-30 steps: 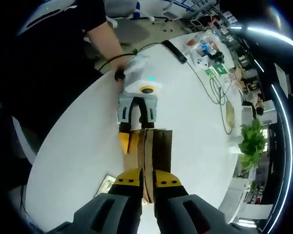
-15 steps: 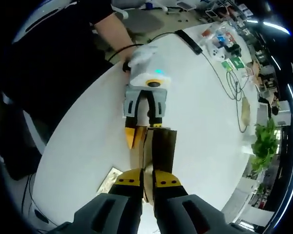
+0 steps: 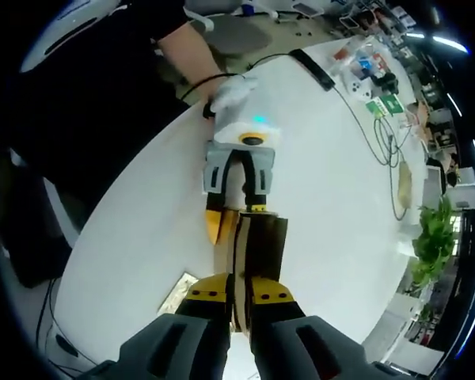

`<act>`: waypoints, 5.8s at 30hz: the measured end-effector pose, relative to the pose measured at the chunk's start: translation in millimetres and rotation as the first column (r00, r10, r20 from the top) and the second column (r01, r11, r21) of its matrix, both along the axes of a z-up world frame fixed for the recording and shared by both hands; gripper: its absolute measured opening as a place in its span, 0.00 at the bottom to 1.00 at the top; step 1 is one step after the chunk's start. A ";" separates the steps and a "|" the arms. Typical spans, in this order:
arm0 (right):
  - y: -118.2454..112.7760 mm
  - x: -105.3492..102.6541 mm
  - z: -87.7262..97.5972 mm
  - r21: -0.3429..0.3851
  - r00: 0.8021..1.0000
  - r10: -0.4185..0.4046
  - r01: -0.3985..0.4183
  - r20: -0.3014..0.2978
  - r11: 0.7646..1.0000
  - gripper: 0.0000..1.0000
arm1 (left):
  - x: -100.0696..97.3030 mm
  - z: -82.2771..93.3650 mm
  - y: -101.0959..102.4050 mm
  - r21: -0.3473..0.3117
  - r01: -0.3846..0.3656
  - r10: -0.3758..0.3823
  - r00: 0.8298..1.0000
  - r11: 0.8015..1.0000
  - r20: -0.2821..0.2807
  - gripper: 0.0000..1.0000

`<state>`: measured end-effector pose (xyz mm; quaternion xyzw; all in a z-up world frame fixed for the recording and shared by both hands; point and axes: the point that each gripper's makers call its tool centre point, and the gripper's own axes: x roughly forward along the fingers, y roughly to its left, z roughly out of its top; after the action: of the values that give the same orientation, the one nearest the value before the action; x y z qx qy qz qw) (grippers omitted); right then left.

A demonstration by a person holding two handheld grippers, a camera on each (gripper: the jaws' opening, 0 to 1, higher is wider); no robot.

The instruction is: Extract single mask from mask box in order stack masks on table

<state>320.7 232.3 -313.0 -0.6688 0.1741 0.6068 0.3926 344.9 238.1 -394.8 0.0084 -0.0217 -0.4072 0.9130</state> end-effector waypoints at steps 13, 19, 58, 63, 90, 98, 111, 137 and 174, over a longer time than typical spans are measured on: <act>-2.3 2.2 -9.3 -0.007 1.000 -0.019 0.019 -0.022 1.000 0.03 | 1.6 -0.9 1.2 0.000 0.002 -0.002 1.000 1.000 0.000 0.20; -2.9 2.9 -14.5 -0.005 0.999 -0.033 0.033 -0.040 0.999 0.01 | 0.5 -0.4 0.7 0.000 0.003 -0.003 1.000 1.000 0.000 0.20; -1.6 -1.3 -0.1 0.025 0.999 -0.048 0.048 0.003 0.999 0.00 | 0.3 -1.6 -0.8 0.005 0.009 -0.009 1.000 1.000 -0.001 0.20; -6.8 -4.4 2.7 0.075 0.997 -0.012 0.006 0.078 0.997 0.00 | -2.1 -0.8 -3.0 0.009 0.014 -0.014 1.000 1.000 0.004 0.20; -12.6 3.4 22.1 0.375 0.906 -0.098 -0.070 0.411 0.924 0.00 | 0.3 -2.1 -0.6 0.009 0.009 -0.009 1.000 1.000 -0.001 0.20; -17.2 7.6 31.8 0.460 0.920 -0.167 -0.017 0.356 0.888 0.00 | 0.5 -2.4 -1.1 0.009 0.010 -0.010 1.000 1.000 -0.001 0.20; -20.4 10.3 57.0 0.572 0.908 -0.263 0.031 0.327 0.819 0.00 | -0.6 -2.3 -1.7 0.009 0.009 -0.009 1.000 1.000 -0.002 0.20; -44.5 9.0 127.9 0.732 0.847 -0.385 -0.008 0.367 0.681 0.00 | -0.3 -2.7 -1.8 0.013 0.010 -0.010 1.000 1.000 -0.004 0.20; -110.8 35.5 168.0 0.864 0.694 -0.645 0.067 0.319 0.500 0.00 | 0.2 -3.4 -1.7 0.016 0.009 -0.009 1.000 1.000 -0.004 0.20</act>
<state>356.1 121.5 -145.0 -0.5184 -0.1106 0.2634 0.8060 345.1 236.3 -398.3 0.0148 -0.0168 -0.4116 0.9111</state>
